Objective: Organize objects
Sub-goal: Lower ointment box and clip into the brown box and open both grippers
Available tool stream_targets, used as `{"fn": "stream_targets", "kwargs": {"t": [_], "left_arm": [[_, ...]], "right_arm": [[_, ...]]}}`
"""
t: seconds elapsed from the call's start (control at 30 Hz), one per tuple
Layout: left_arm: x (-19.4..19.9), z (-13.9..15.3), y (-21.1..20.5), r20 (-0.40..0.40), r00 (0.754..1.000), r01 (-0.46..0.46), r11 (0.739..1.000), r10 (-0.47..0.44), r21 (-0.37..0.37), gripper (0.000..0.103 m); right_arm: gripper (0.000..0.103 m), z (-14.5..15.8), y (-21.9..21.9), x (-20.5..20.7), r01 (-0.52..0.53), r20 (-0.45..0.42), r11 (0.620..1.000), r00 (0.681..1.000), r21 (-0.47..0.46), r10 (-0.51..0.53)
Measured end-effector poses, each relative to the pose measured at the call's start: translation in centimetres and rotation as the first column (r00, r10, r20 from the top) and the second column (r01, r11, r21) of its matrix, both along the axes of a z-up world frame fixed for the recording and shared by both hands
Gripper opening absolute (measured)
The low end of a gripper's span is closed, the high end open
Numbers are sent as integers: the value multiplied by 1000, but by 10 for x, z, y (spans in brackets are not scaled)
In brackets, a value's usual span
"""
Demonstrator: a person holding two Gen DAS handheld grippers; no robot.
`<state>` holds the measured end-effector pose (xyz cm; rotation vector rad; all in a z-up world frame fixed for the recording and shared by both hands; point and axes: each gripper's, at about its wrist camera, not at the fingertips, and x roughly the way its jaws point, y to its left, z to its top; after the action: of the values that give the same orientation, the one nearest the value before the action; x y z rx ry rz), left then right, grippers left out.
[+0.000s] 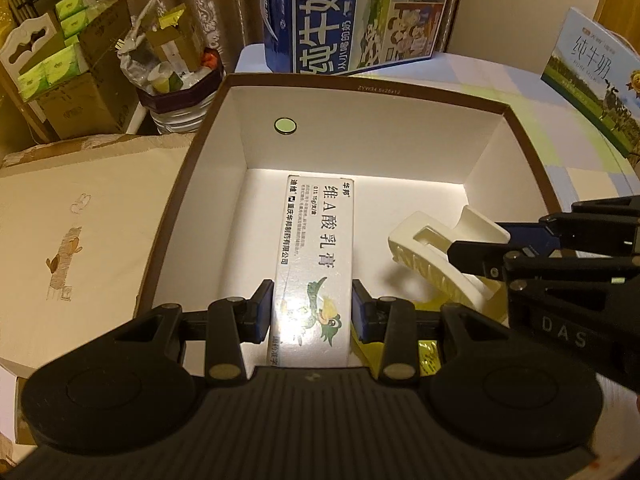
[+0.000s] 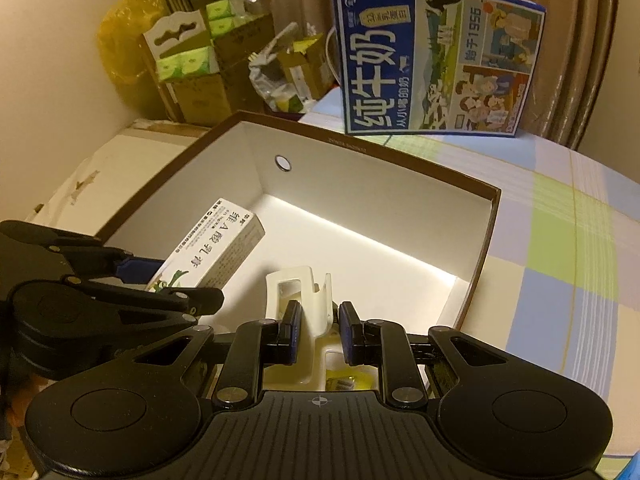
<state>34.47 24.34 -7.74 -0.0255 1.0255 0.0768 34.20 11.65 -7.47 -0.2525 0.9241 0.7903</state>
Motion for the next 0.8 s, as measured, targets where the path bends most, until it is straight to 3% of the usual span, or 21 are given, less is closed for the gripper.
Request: {"fn": "stream_targets", "kwargs": {"t": [0.53,0.8], "left_arm": [[40,-31,6,-72,997,42,999,-41,13,34],[42,-29,7,-57,997,48,999,-48,5,35]], "right_arm": [[17,-9,9,11,-5,16,999,1000,-39,6],[17,-9,9,12,5,20,1000,1000,-31,-4]]}}
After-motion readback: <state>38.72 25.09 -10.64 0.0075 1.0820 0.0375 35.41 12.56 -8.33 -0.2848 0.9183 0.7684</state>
